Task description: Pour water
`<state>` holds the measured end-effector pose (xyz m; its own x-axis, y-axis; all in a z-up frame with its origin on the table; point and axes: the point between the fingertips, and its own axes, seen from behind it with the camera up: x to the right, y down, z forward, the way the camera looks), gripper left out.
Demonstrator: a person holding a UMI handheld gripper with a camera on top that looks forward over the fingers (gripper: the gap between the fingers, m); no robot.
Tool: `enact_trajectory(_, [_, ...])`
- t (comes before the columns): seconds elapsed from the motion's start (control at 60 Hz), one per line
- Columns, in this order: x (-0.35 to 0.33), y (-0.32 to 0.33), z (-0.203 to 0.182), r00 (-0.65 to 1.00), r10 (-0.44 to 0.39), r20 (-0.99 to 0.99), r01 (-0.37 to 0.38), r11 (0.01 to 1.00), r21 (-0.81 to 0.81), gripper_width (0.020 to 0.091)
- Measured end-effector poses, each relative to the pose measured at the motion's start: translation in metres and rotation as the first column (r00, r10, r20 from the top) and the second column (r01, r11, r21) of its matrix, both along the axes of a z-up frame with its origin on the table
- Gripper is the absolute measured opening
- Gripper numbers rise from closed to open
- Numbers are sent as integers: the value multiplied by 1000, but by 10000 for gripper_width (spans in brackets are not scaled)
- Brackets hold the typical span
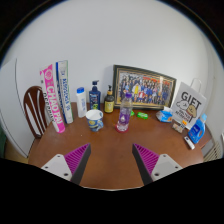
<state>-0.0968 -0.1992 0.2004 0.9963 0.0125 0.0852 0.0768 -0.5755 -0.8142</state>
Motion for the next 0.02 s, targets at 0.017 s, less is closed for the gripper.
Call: enact_trajectory(0.017, [0,1,1,1000,-4,-3,4,1000,1,853])
